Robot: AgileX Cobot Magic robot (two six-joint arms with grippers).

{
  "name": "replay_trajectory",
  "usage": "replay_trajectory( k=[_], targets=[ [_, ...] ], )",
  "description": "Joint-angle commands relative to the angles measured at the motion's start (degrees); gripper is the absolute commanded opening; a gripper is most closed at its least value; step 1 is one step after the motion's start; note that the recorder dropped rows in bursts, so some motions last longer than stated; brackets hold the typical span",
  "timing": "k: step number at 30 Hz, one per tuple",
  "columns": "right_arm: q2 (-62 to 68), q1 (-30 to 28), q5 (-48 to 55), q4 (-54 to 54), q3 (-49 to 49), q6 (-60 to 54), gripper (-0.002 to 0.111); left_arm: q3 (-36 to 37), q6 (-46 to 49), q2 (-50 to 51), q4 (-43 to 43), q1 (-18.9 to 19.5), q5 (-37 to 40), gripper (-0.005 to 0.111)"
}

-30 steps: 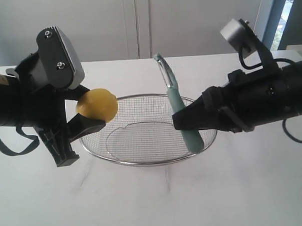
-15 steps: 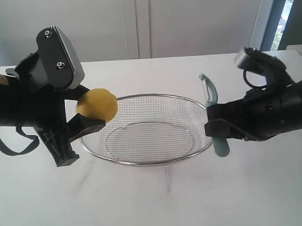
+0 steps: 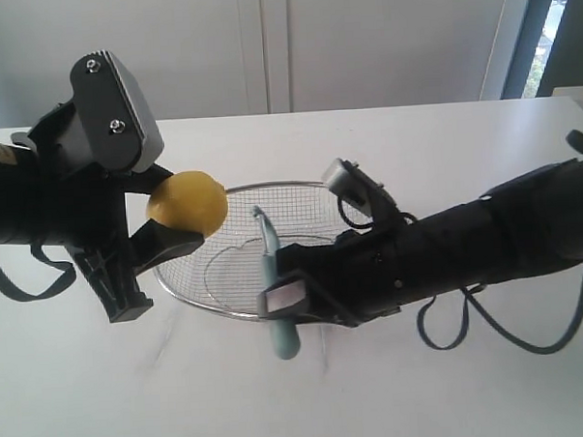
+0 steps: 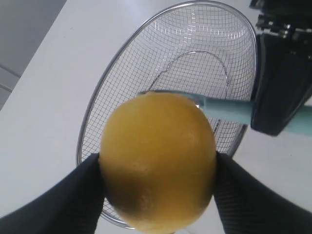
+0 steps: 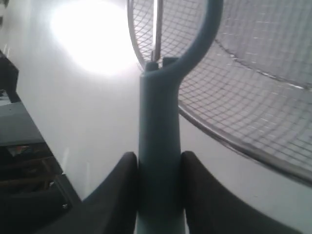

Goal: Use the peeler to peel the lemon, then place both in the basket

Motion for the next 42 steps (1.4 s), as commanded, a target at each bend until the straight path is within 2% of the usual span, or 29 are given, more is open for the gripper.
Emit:
replay_trajectory(
  k=[1,7,14,31,42],
  targets=[
    [2.99,3.06,6.10,4.81,-3.08,-3.97,0.000,-0.06,-0.38,-0.56,-0.72,0.07,0.06,0.000],
    [3.60,4.46,13.19,7.05,-5.19,-5.14,0.000,-0.06,-0.38,-0.56,-0.72,0.07,0.29,0.000],
    [3.60,4.12,16.95,7.80,-5.19,-5.39,0.000,-0.06,-0.48,-0.56,-0.72,0.07,0.30,0.000],
    [3.60,-1.08,20.18,5.34,-4.95,-6.04,0.000,-0.06,-0.48,-0.56,-0.72,0.07,0.30,0.000],
    [3.50,-1.61,20.44,5.06,-4.85,-6.04,0.000,-0.06,-0.48,-0.56,-0.72,0.07,0.30,0.000]
  ],
)
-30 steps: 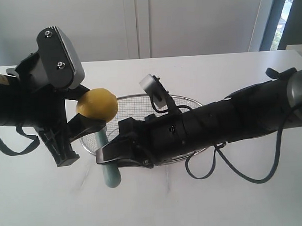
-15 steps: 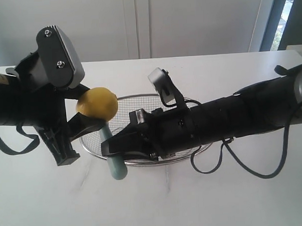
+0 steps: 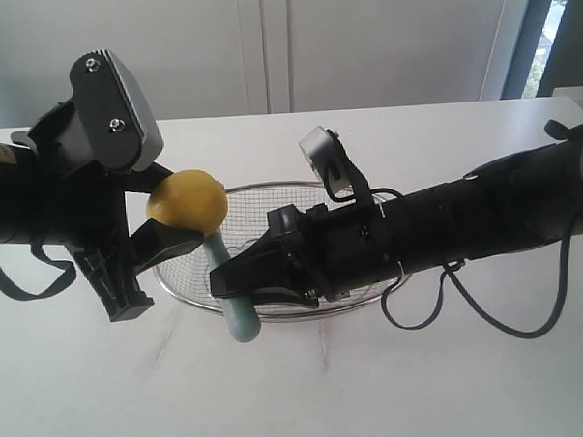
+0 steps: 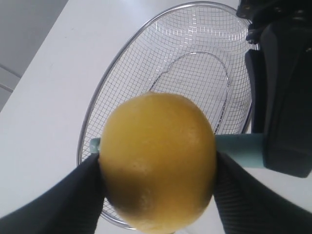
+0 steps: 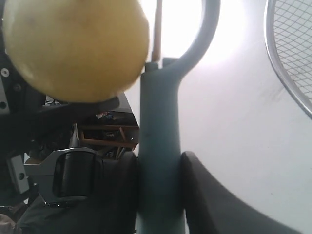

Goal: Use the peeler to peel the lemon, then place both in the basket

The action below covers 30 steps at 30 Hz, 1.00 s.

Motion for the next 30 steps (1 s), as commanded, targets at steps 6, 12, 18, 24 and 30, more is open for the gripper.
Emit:
replay_trajectory(
  k=[6,12,18,24,30],
  targets=[
    [-0.05,-0.77,1.28,0.50,-0.03,-0.85,0.000,-0.06,-0.38,-0.91,-0.72,0.07,0.43,0.000],
    [-0.05,-2.69,3.95,0.19,-0.03,-0.64,0.000,-0.06,-0.38,-2.88,-0.72,0.07,0.32,0.000],
    [-0.16,-3.10,5.97,0.08,-0.03,-0.64,0.000,-0.06,-0.38,-3.46,-0.72,0.07,0.32,0.000],
    [-1.34,-4.10,6.24,0.08,-0.03,-0.64,0.000,-0.06,-0.28,-3.45,-0.72,0.07,0.32,0.000],
    [-5.20,-7.72,6.62,-2.77,-0.03,0.21,0.000,-0.06,-0.28,-3.45,-0.58,0.07,0.32,0.000]
  ],
)
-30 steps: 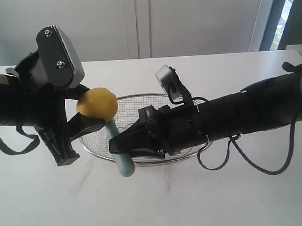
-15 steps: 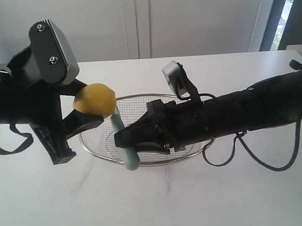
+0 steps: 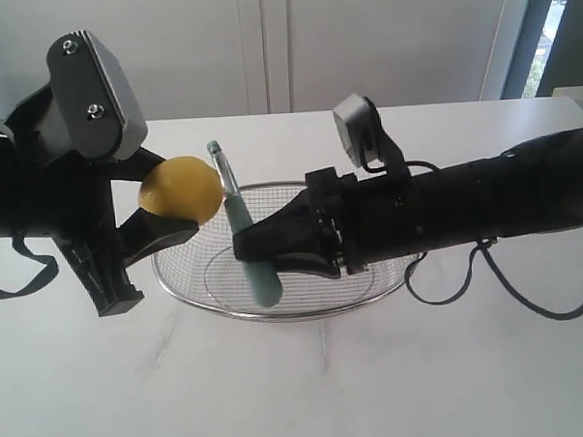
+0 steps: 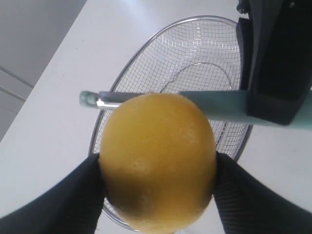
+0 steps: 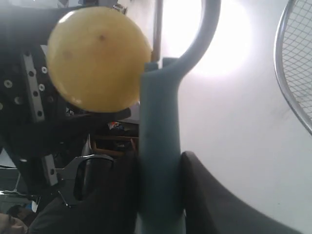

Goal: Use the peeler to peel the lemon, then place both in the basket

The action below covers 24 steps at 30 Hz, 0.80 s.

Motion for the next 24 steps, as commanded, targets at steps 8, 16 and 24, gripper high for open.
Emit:
replay_trajectory(
  k=[8,16,24],
  targets=[
    [-13.02,-7.99,1.60,-5.27,-0.03,2.08,0.000,-0.06,-0.28,-0.70,-0.58,0.07,0.03,0.000],
    [-24.70,-15.31,1.60,-16.93,-0.03,7.53,0.000,-0.06,-0.28,-0.70,-0.58,0.07,0.14,0.000],
    [-26.49,-15.52,-16.71,-25.57,-0.36,7.77,0.000,0.06,-0.38,-0.70,-0.58,0.07,0.14,0.000]
  ],
)
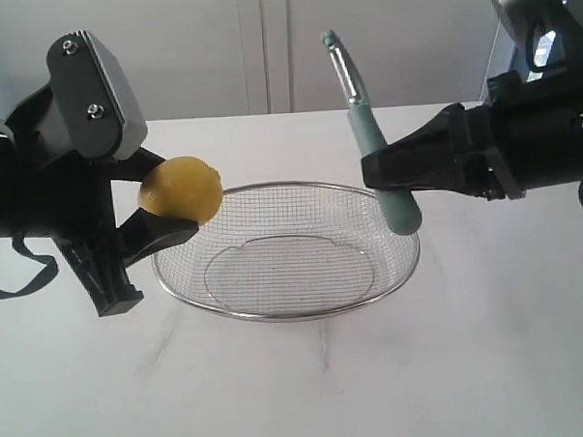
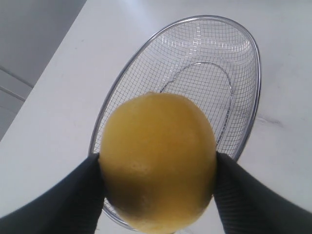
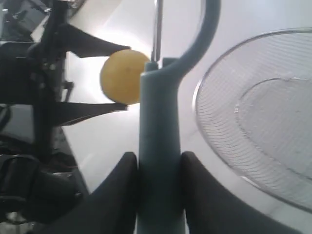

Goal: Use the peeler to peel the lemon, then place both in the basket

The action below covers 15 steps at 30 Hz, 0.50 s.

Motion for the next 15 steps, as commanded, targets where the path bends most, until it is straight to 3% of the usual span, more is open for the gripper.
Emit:
replay_trajectory(
  k=[1,5,10,11,15],
  targets=[
    [-0.56,-0.58,-17.15,-6.08,-0.36,1.61,0.000,0.06,-0.38,-0.70,-0.58,0.07,0.14,0.000],
    [-0.02,0.28,-24.79,-11.02,-3.40,2.19,0.000,0.06,-0.38,-0.70,-0.96,0.07,0.14,0.000],
    [3.81,5.69,-27.21,-36.62,-13.06,18.53,0.000,0.06,-0.50,-0.70,-0.96,0.07,0.14,0.000],
    [5.97,8.00,-26.96,-45.74,-15.93,26.33,0.000,0.06,-0.50,-0.70,-0.96,0.07,0.14,0.000],
    [12.34,13.76,-26.54,-55.97,-18.22,34.65,0.000,0.06,-0.50,-0.34,-0.96,0.07,0.36,0.000]
  ],
)
